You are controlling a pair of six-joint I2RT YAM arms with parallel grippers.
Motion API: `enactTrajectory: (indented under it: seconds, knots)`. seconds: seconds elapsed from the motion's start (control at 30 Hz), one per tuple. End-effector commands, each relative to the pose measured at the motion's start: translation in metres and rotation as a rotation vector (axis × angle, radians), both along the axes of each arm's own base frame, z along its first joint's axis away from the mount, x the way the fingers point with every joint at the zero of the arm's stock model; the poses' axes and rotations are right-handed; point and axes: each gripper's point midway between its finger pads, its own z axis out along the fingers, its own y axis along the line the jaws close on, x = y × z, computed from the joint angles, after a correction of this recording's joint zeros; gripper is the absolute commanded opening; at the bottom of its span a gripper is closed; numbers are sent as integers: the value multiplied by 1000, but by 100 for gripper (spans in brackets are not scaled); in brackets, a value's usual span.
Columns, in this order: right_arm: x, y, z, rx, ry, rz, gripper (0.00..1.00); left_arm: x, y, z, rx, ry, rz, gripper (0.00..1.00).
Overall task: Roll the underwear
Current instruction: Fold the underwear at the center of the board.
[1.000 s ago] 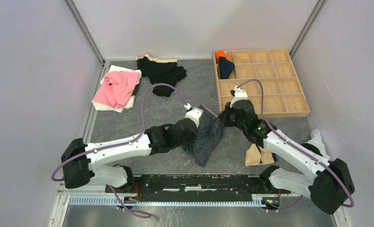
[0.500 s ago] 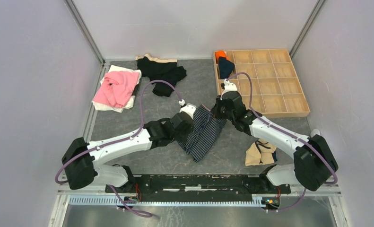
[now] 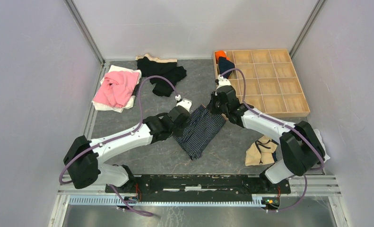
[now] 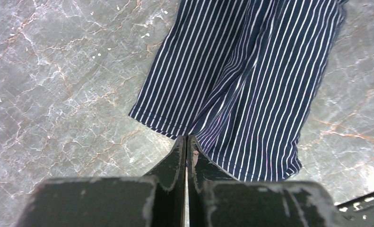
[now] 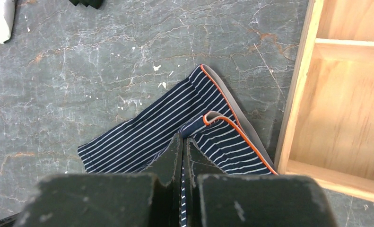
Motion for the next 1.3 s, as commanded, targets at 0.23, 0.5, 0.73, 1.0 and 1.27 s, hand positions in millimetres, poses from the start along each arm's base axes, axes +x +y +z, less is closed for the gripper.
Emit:
enactTrajectory:
  seconds: [0.23,0.5,0.73,1.0,1.27]
  knots:
    - [35,18,0,32,-28,35,0,22,11,-14,118,-34,18,2]
    - [42,21,-17,24,0,43,0,30,18,-20,165,-37,43,2]
    - [44,27,-32,29,29,66,0,37,23,-27,220,-46,75,2]
    - [46,31,-47,20,54,85,2,47,27,-29,261,-79,116,6]
    - [45,33,-50,20,61,102,15,50,36,-40,330,-78,141,18]
